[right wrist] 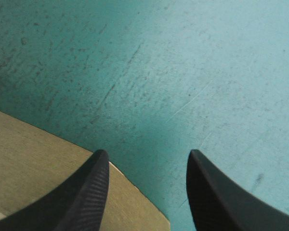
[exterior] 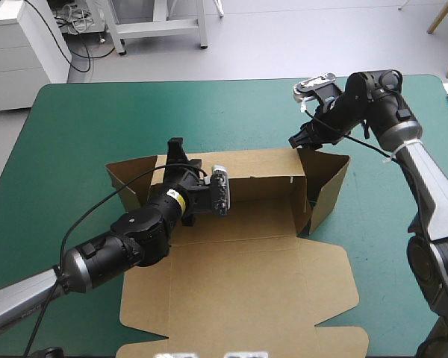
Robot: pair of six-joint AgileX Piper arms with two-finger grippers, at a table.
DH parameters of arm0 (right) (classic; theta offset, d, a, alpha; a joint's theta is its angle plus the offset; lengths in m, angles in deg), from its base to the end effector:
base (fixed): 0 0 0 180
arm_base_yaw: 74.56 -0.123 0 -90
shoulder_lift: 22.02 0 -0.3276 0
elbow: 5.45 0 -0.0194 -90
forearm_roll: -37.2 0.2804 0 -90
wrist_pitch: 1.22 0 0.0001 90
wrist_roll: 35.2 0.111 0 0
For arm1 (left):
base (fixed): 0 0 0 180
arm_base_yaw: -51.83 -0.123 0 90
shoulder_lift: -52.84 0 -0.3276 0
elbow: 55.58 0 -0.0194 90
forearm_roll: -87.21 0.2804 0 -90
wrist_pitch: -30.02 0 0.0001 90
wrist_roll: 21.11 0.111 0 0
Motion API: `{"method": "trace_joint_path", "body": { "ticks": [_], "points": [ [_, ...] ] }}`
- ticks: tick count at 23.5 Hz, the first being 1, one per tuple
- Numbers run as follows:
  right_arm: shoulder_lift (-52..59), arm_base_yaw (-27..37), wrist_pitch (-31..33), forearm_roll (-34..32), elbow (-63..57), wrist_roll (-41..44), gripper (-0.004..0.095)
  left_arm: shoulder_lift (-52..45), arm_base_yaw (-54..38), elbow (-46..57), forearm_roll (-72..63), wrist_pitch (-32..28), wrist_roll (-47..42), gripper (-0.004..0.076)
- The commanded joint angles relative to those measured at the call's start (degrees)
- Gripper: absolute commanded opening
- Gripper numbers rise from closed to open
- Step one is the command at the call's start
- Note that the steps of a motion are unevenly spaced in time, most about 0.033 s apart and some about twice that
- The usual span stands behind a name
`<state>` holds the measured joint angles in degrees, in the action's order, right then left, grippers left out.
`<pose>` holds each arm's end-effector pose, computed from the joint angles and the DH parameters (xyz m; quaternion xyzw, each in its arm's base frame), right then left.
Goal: Fold the box
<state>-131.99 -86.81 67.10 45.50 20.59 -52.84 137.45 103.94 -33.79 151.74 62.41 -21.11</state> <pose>0.4270 0.1079 0.3826 -0.2402 0.9381 0.0604 0.2423 0.2428 -0.2245 0.3376 0.6363 0.5699 0.2523 0.4546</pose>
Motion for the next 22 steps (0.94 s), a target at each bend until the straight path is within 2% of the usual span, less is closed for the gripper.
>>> {"method": "trace_joint_path", "body": {
  "ticks": [1,6,14,17,22],
  "points": [
    [3.33,0.38,-1.34,0.89,0.07,-0.75,0.0470,-1.26,0.05,-1.08,-0.94,-2.02,0.00,-0.0008],
    [7.06,0.38,-1.34,-0.66,-5.70,-0.49,0.0470,-1.17,0.05,-1.08,-0.94,-2.02,0.00,-0.0008],
    [13.42,0.38,-1.45,0.38,-12.88,-1.17,0.0470,-1.17,0.05,-1.08,-1.18,-2.04,0.00,-0.0008],
    [15.03,0.38,-2.22,5.70,-17.19,-3.14,0.0470,-1.17,0.05,-1.08,-1.18,-2.04,0.00,-0.0008],
    [17.84,0.38,-3.60,8.14,-20.39,-4.54,0.0470,-1.17,0.05,-1.08,-1.07,-2.04,0.00,-0.0008]
  ]
}}
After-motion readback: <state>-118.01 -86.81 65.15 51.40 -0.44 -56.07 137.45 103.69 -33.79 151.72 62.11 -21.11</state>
